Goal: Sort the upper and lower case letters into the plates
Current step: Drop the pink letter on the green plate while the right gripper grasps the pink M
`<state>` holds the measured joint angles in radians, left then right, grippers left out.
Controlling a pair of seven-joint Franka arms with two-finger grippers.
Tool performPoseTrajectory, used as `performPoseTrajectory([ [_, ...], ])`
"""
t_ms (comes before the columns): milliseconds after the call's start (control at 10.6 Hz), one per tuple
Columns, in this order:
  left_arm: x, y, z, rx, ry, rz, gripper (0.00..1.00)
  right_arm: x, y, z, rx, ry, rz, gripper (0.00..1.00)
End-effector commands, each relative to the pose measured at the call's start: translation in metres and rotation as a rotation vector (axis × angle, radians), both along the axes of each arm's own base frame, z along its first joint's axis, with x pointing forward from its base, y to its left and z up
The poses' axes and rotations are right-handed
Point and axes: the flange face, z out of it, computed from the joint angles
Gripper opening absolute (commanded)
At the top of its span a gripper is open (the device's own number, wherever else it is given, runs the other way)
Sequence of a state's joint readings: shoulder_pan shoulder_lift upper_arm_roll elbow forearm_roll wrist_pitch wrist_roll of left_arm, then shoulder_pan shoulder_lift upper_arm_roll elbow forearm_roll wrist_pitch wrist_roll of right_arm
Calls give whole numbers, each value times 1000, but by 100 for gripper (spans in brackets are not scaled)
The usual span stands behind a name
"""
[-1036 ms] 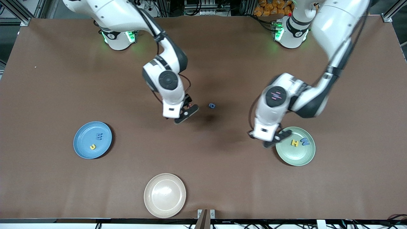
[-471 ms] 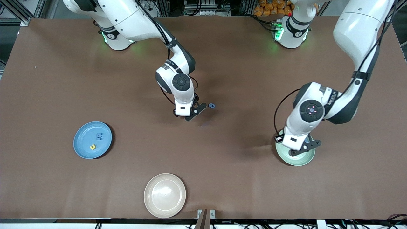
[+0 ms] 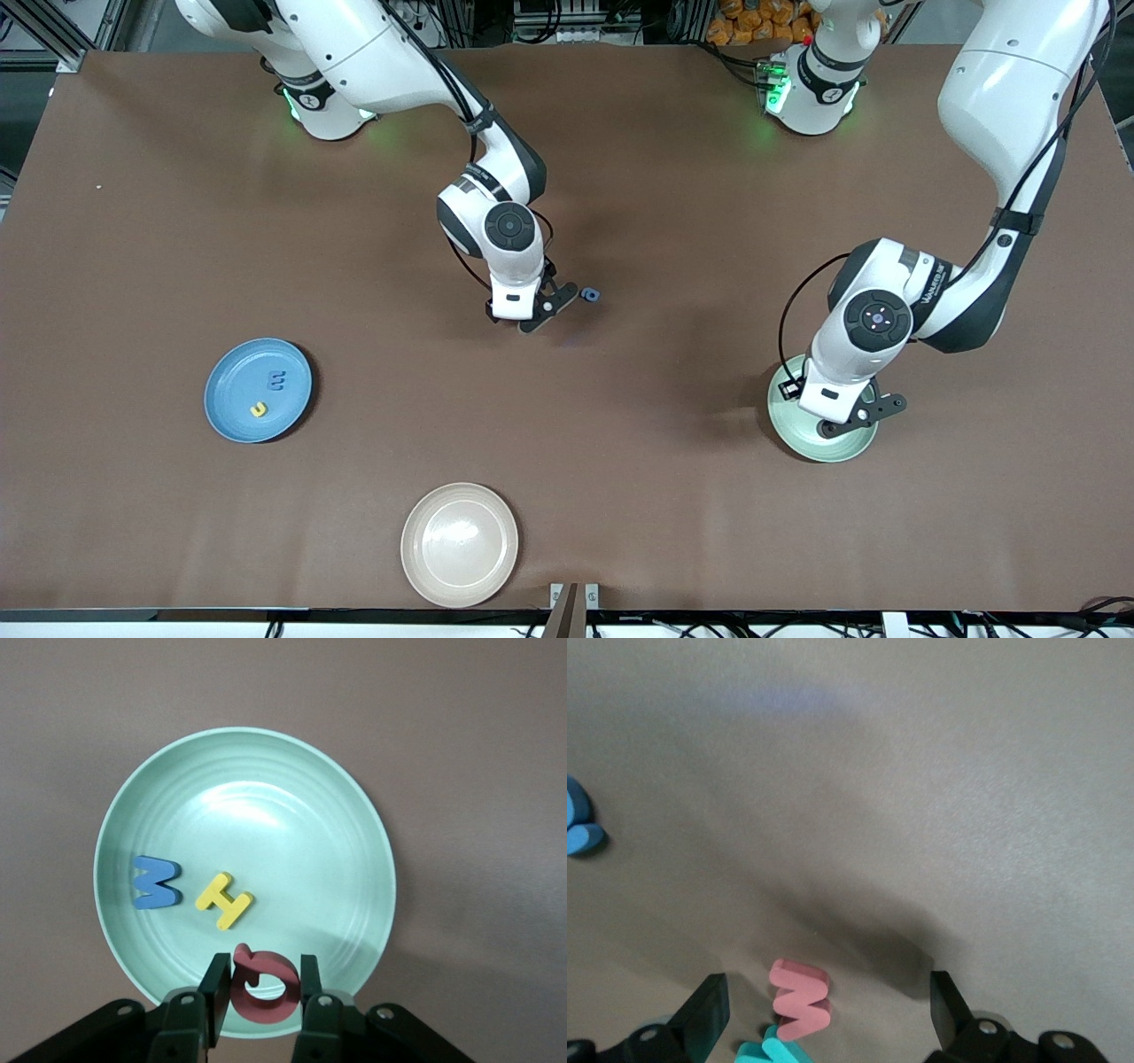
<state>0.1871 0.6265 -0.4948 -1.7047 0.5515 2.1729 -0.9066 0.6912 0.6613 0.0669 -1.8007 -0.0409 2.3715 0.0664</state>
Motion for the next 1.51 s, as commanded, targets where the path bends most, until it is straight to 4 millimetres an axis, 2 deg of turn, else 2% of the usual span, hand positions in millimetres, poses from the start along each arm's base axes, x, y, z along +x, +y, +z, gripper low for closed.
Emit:
performPoseTrajectory([
  [0,6,36,-8,25,15,-33,33,-7,-2,-3,-4,11,1,100],
  [188,11,62,-6,23,20,-53,75,-10,1,-4,-5,13,2,100],
  [283,12,66,-6,23,21,-51,100,-10,1,-3,-4,12,2,67],
  [377,13,66,-6,22,18,-50,100,-10,1,-4,-4,13,4,33],
  [471,13,66,-3,22,14,-50,100,-12,3,-2,-1,14,7,10],
  [565,13,61,0,16,11,-49,100,-12,3,-2,-1,14,7,0],
  [659,12,54,4,11,5,-51,100,-12,5,0,3,11,7,0],
  [942,7,11,19,-40,-15,-59,100,-6,3,9,14,0,2,0],
  [1130,-1,-28,29,-80,-35,-10,100,9,-3,37,41,-34,-26,0],
  [1319,-17,-90,34,-100,-58,53,100,46,-40,69,64,-70,-101,0],
  [1413,-27,-119,37,-108,-71,93,100,68,-66,80,72,-84,-143,0],
])
